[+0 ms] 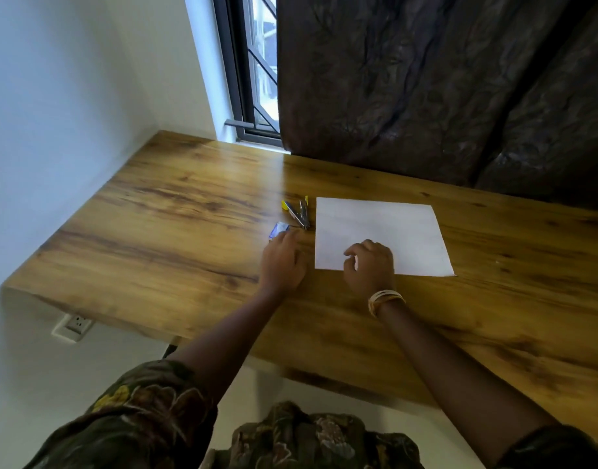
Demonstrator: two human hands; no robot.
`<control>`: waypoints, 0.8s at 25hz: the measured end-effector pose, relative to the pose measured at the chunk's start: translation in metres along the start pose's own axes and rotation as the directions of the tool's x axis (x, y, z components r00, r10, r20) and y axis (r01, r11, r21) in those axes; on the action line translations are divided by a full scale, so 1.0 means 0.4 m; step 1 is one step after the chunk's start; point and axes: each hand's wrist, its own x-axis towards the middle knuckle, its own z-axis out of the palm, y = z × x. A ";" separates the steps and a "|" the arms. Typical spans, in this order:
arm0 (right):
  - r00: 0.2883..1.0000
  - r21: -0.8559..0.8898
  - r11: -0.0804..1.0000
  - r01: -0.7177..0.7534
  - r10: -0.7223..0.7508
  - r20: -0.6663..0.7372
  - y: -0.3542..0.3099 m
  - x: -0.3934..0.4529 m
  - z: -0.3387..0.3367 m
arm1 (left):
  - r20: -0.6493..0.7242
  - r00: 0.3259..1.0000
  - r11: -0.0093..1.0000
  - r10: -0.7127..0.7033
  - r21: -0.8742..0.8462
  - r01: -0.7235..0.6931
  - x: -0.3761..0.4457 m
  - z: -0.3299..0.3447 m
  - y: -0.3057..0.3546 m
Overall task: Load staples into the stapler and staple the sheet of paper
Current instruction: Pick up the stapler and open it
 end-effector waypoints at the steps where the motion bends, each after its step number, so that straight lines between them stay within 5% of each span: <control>1: 0.999 0.041 0.999 0.008 -0.010 0.038 -0.022 0.032 0.006 | -0.040 0.997 0.998 -0.062 -0.011 0.061 0.019 -0.010 -0.026; 7: 0.960 0.167 0.984 -0.063 0.014 0.281 -0.136 0.186 0.068 | -0.079 0.982 0.974 -0.174 0.135 0.184 0.137 -0.036 -0.196; 10: 0.933 0.147 0.982 -0.122 0.063 0.353 -0.172 0.248 0.106 | -0.020 0.993 0.950 -0.117 0.290 0.117 0.159 -0.019 -0.259; 17: 0.949 -0.080 0.997 0.017 0.009 0.316 -0.195 0.338 0.172 | -0.038 0.992 0.947 -0.117 0.298 0.122 0.219 -0.008 -0.286; 20: 0.956 -0.041 0.999 0.019 -0.006 0.294 -0.192 0.346 0.183 | -0.045 0.993 0.953 -0.107 0.281 0.115 0.218 -0.009 -0.286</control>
